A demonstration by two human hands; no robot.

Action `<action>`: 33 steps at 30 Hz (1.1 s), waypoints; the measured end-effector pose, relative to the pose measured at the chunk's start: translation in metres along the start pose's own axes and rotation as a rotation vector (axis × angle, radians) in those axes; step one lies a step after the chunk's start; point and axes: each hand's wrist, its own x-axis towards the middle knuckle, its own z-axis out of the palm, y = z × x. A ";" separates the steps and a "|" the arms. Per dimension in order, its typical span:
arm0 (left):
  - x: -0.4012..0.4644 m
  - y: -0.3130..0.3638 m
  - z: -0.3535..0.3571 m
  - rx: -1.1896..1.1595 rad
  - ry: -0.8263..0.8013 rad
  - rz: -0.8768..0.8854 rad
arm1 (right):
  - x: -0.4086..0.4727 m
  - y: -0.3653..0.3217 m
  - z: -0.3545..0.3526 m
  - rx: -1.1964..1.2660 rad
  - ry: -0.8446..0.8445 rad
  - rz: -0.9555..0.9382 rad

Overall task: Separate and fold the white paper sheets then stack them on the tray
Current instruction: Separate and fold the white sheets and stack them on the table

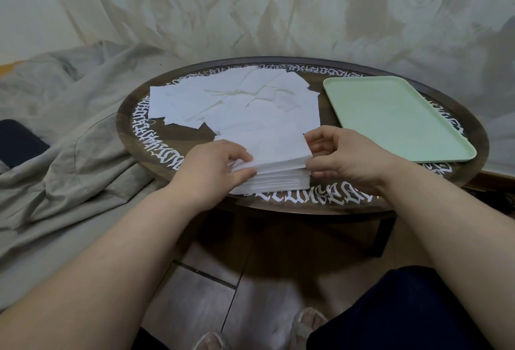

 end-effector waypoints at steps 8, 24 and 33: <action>-0.001 0.003 -0.003 -0.049 -0.029 -0.095 | 0.000 -0.001 0.000 -0.071 0.045 -0.031; 0.000 0.001 -0.004 -0.112 -0.036 -0.114 | 0.008 0.007 0.005 -0.061 0.201 -0.031; 0.002 -0.005 -0.001 -0.074 -0.054 -0.057 | 0.011 -0.005 0.013 0.190 0.187 0.140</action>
